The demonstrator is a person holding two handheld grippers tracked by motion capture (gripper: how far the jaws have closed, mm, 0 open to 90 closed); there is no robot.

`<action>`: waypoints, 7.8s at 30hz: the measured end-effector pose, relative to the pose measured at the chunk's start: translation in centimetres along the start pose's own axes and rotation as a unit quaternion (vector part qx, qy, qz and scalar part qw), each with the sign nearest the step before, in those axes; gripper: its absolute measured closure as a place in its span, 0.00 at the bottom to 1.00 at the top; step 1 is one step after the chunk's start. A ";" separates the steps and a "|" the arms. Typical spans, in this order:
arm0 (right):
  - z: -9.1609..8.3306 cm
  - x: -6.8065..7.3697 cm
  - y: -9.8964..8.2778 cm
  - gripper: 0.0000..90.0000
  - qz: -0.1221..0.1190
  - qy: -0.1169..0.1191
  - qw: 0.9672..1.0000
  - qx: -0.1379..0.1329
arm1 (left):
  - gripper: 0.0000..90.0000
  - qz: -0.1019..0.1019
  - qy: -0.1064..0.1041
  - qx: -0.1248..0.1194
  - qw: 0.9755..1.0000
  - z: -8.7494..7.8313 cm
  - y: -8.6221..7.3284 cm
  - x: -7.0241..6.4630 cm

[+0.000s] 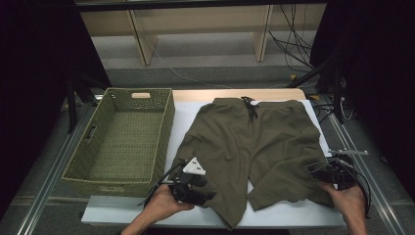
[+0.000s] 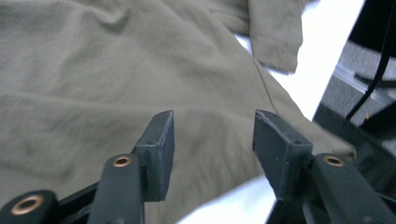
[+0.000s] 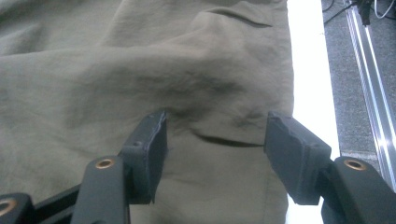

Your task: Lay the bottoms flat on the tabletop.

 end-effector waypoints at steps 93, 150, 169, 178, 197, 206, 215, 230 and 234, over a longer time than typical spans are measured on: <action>1.8 18.3 8.8 0.69 -0.187 0.115 0.975 -0.040 | 0.29 -0.056 0.037 -0.083 0.994 0.9 0.3 2.9; -2.0 -0.9 -0.8 0.58 -0.006 -0.032 0.999 -0.005 | 1.00 -0.009 0.086 0.050 0.995 2.4 -3.9 3.1; -0.4 -3.7 -4.1 0.54 0.035 -0.034 0.996 0.076 | 0.99 -0.012 0.091 0.049 0.995 2.7 -3.4 3.8; -1.0 -3.9 -4.5 0.91 0.027 -0.038 0.996 0.080 | 0.99 -0.012 0.089 0.049 0.995 2.4 -3.5 3.8; -2.8 -5.1 -6.7 0.95 0.021 -0.069 0.991 0.114 | 0.99 -0.014 0.084 0.055 0.995 2.1 -3.6 3.9; -3.5 -2.4 -2.4 0.57 0.017 -0.023 1.000 0.000 | 0.99 -0.014 0.085 0.066 0.994 2.3 -3.8 3.8; -1.5 7.9 2.6 0.60 -0.070 0.095 0.992 -0.032 | 1.00 -0.008 0.081 0.076 0.994 2.2 -4.3 3.5; 3.3 16.7 3.1 0.83 -0.187 0.107 0.974 0.065 | 1.00 -0.004 0.069 0.071 0.995 1.9 -4.2 2.7; 2.7 17.0 2.6 0.98 -0.211 0.109 0.969 0.074 | 1.00 -0.002 0.061 0.073 0.996 1.9 -4.3 2.3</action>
Point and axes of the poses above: each handheld gripper's, and its own axes: z roughly forward along the jaws, y roughly out of its top, x roughly to its left, the point moved 7 cm from there along z, roughly forward along the jaws, and after that the axes turned 13 degrees about -z, right-handed, at the moved point
